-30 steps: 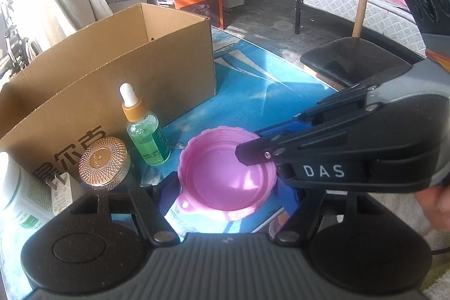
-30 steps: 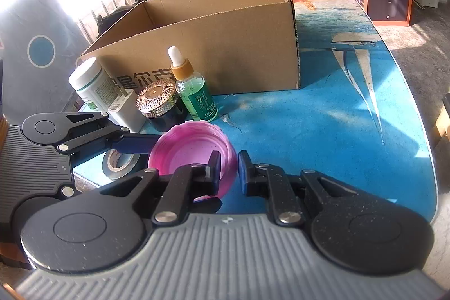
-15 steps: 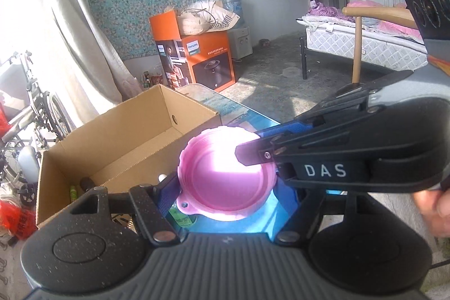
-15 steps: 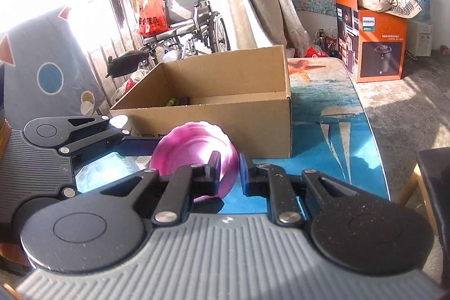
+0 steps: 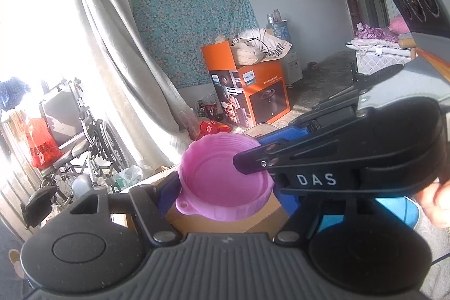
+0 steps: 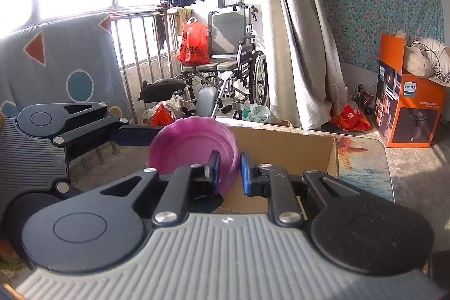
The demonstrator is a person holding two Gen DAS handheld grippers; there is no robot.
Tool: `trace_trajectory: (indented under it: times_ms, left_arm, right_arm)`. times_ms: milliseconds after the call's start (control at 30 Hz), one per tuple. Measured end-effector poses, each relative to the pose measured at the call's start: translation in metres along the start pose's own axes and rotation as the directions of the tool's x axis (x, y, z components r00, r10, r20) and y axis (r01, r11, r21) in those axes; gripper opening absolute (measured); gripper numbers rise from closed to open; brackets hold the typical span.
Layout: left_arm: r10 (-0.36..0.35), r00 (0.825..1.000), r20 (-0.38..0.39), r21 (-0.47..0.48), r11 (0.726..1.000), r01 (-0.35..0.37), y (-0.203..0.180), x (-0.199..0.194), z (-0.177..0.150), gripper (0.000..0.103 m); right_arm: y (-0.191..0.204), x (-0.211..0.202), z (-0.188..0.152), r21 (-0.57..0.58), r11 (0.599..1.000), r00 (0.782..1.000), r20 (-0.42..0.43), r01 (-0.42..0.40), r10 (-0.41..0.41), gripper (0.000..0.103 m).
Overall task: Organize rigid objects
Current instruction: 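Carry the pink lid into the box and open the right gripper, then move the right gripper back to the black electrical tape roll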
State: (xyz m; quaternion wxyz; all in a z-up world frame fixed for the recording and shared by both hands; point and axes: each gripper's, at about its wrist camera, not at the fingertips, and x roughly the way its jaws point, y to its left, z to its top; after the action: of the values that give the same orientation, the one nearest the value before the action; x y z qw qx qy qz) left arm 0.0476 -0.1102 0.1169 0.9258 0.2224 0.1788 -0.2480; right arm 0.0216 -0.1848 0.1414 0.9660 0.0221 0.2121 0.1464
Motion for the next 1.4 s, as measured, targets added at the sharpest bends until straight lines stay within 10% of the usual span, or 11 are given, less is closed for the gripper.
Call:
trace_trajectory:
  times_ms: [300, 567, 900, 1167, 1400]
  left_arm:
    - [-0.06, 0.973, -0.224, -0.056, 0.997, 0.048, 0.076, 0.08, 0.0, 0.073]
    - [-0.175, 0.876, -0.45, -0.114, 0.984, 0.138, 0.112, 0.147, -0.041, 0.073]
    - [-0.268, 0.738, -0.62, -0.129, 0.962, 0.241, 0.115, 0.185, -0.073, 0.074]
    - [-0.35, 0.678, -0.647, -0.245, 0.937, 0.251, 0.127, 0.192, -0.079, 0.074]
    - [-0.366, 0.683, -0.632, -0.29, 0.929, 0.231, 0.134, 0.189, -0.076, 0.074]
  right_arm:
    - [-0.028, 0.132, 0.059, 0.119, 0.984, 0.948, -0.275, -0.133, 0.161, 0.016]
    - [-0.051, 0.247, 0.027, 0.328, 0.936, 0.796, -0.528, -0.13, 0.296, 0.016]
    - [-0.063, 0.29, -0.026, 0.435, 0.89, 0.612, -0.669, -0.136, 0.421, 0.017]
    - [-0.057, 0.313, -0.044, 0.448, 0.881, 0.536, -0.712, -0.152, 0.454, 0.017]
    - [-0.058, 0.31, -0.041, 0.449, 0.879, 0.549, -0.7, -0.158, 0.456, 0.018]
